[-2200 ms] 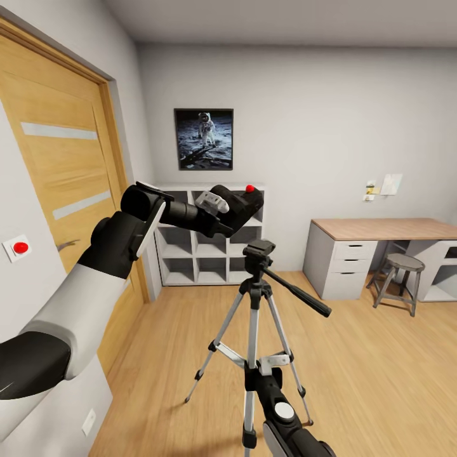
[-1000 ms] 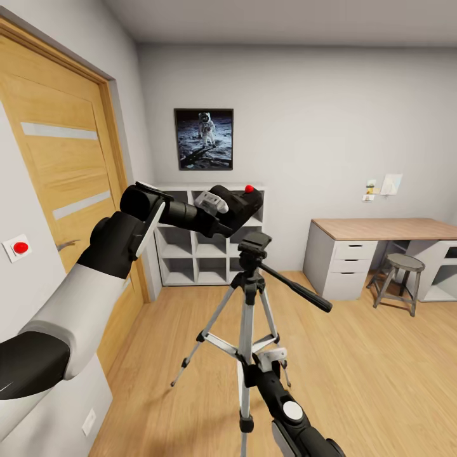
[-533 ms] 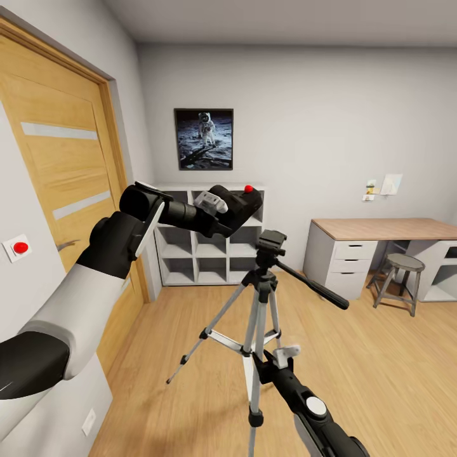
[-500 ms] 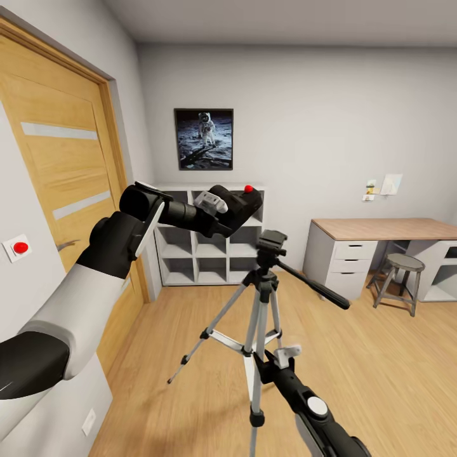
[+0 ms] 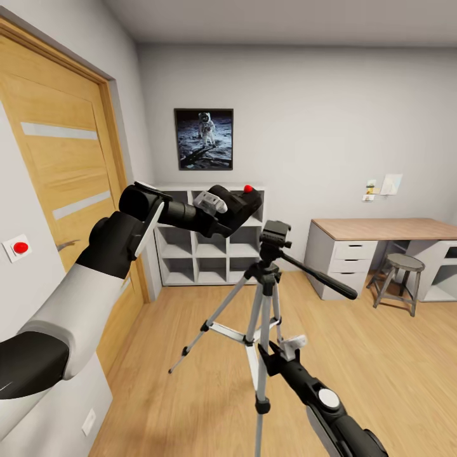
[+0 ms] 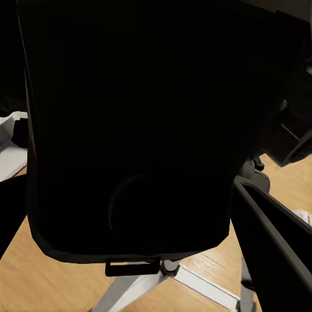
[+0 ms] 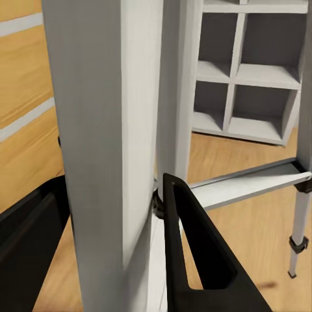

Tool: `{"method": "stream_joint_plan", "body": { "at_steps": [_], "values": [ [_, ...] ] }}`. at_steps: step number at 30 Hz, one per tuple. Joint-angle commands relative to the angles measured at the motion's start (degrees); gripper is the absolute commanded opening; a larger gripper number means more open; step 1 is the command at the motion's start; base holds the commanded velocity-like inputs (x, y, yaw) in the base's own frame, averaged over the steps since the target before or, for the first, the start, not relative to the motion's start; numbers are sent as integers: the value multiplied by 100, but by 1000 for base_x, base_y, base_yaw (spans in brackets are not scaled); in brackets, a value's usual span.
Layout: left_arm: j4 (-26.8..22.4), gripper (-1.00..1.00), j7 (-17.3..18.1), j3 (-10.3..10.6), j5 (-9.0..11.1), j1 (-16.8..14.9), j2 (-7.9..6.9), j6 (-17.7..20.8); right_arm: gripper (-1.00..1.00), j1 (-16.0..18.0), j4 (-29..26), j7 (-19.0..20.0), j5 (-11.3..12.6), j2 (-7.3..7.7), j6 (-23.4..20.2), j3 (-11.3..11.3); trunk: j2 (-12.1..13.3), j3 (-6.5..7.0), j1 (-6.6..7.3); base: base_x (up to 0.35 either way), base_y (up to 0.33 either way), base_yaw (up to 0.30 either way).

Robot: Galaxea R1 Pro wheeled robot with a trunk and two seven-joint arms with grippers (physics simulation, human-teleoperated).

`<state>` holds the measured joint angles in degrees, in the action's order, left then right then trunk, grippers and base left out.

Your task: Attach the digital camera to the camera tripod in the bedroom.

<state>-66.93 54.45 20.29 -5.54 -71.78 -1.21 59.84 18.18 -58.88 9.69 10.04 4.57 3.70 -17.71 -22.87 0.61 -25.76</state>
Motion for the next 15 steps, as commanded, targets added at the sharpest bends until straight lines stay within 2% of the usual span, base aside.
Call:
{"method": "stream_joint_plan", "body": {
  "at_steps": [1,8,15],
  "values": [
    [-5,-100,57,2,-53,-3,-2,16,-100,3,-15,16,66,26,11,-14,-5,-2,-2,0,0,0],
    [-5,-100,57,2,-53,-3,-8,16,-100,5,-46,39,61,119,-7,-14,-5,-2,-2,0,0,0],
    [-5,-100,57,4,-53,-3,-42,16,-100,3,-61,95,59,332,-9,-29,-5,-2,-2,0,0,0]
  ]
}}
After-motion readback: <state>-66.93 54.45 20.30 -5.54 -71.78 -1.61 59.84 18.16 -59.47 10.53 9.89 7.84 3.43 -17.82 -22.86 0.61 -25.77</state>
